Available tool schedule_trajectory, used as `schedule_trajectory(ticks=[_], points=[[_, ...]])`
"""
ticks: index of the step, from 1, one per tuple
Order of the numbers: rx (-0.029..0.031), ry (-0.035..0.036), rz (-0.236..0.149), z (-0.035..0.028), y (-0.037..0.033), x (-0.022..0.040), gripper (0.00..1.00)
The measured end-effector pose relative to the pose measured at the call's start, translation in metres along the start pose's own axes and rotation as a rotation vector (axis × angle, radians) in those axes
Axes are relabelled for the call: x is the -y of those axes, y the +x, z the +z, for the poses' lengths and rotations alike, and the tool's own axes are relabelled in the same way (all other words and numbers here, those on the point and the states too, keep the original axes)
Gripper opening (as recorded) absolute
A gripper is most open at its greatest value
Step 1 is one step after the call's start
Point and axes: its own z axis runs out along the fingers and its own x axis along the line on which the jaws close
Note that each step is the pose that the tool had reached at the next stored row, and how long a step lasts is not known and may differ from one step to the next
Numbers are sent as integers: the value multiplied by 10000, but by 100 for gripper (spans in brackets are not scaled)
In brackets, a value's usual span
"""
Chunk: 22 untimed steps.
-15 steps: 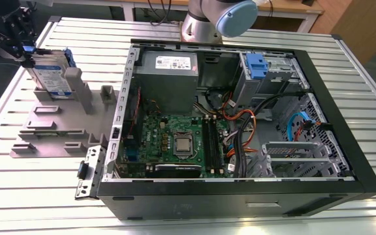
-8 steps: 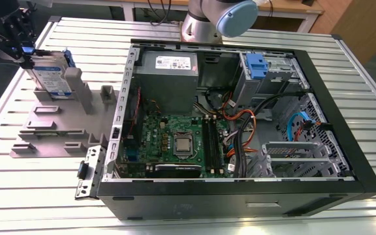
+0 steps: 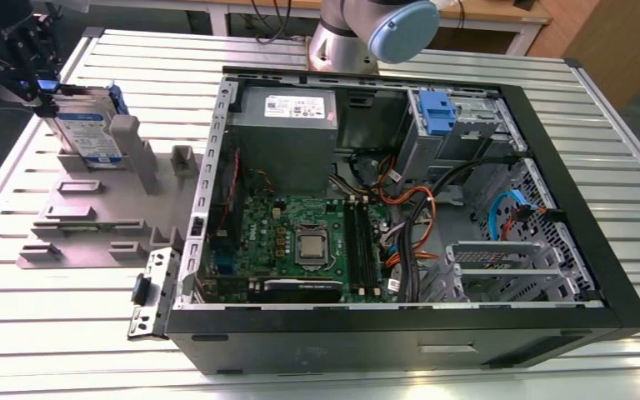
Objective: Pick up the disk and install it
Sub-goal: 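Pick up the disk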
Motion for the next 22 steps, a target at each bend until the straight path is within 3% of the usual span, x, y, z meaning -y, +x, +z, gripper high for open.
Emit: schedule_trajectory(ticks=[2,3,17,19,20,22], points=[[0,0,0,0,0,0,40],[0,0,0,0,0,0,46],[-2,-6,167,7,-37,2,46],[-2,-6,168,7,-37,2,45],[-2,-6,168,7,-37,2,38],[-3,-6,168,7,-37,2,38]])
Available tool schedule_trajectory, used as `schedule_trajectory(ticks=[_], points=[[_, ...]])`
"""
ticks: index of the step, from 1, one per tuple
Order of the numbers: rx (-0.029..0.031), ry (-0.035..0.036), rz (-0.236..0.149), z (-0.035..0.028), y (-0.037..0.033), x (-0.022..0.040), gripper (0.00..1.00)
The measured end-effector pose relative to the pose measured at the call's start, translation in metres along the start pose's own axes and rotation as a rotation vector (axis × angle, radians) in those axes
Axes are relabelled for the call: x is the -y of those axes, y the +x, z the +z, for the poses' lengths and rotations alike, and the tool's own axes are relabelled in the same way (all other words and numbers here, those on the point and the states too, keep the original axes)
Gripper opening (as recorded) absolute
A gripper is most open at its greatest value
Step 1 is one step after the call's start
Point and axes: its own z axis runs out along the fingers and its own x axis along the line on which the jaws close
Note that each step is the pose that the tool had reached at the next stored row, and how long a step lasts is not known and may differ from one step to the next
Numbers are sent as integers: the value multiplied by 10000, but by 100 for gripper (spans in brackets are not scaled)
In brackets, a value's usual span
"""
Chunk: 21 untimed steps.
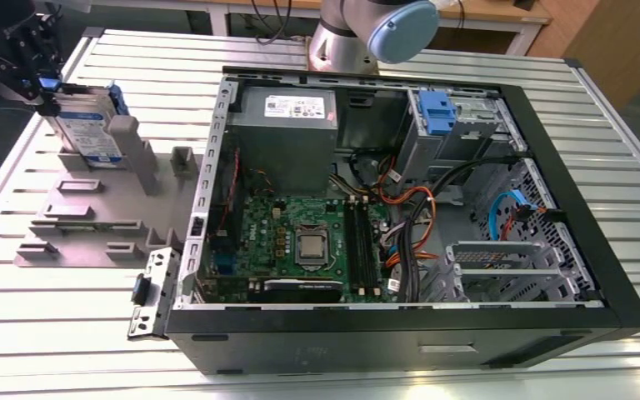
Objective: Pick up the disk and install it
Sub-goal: 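Pick up the disk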
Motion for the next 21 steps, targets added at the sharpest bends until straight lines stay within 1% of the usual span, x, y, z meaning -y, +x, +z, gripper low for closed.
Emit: schedule_trajectory(ticks=[17,19,21], points=[[-11,2,-7,0,0,0,37],[-10,3,-55,0,0,0,37],[-8,9,-262,0,0,0,37]])
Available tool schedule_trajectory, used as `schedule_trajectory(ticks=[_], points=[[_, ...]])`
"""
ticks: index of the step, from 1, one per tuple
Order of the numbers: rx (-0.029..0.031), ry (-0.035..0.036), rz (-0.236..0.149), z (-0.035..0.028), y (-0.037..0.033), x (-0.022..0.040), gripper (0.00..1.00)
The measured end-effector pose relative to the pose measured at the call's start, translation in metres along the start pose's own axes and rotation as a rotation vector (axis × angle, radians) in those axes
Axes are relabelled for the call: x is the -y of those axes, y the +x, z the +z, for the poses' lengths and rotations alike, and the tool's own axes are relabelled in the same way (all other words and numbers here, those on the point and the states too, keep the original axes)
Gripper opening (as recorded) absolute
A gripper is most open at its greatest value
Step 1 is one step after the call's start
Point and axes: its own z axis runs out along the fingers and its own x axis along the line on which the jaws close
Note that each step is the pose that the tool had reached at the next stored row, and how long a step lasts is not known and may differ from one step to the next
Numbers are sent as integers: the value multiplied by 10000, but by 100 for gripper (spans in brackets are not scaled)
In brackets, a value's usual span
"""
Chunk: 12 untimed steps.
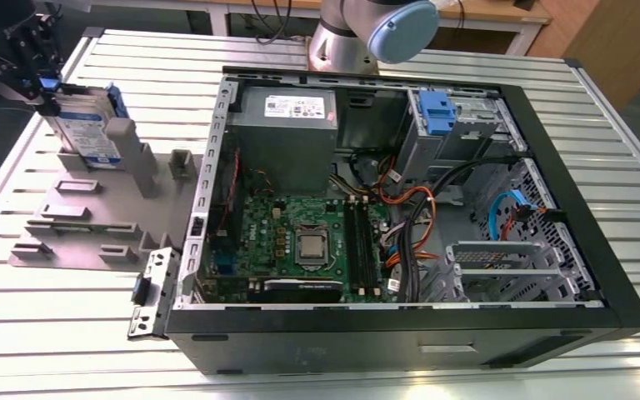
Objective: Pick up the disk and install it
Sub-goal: 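Pick up the disk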
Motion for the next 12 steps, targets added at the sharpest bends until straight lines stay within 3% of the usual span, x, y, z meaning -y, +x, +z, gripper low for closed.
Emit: schedule_trajectory(ticks=[5,12], points=[[11,24,-733,0,1,-1,37],[11,23,-700,0,1,-1,37]])
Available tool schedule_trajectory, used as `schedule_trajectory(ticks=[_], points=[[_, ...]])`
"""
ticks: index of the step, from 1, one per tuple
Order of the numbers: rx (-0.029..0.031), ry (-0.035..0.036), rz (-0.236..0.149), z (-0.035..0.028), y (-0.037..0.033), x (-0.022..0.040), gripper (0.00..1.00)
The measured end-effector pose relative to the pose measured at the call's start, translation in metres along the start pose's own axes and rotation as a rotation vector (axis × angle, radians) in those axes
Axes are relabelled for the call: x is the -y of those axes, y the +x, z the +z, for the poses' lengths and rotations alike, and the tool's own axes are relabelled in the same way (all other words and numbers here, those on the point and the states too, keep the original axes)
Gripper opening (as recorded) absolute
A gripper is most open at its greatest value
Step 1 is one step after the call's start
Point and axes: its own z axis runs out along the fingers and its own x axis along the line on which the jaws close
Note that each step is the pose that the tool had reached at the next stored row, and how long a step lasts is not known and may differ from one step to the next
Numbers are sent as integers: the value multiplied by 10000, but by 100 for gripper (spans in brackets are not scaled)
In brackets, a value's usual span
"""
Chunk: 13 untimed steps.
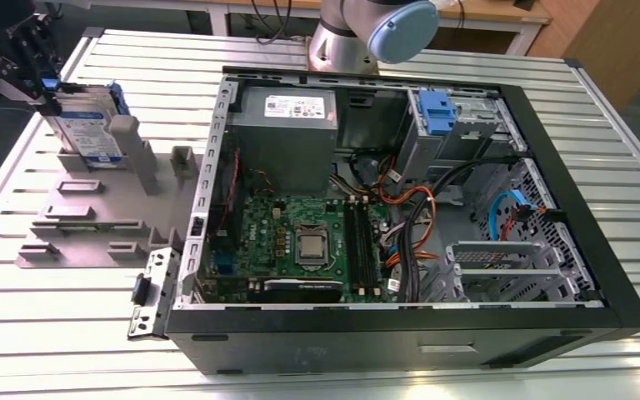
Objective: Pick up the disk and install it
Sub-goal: 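Pick up the disk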
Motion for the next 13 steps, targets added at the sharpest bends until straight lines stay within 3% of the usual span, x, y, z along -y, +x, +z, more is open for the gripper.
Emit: schedule_trajectory(ticks=[9,13], points=[[0,0,12,0,0,0,37],[-1,-1,17,0,0,0,45]])
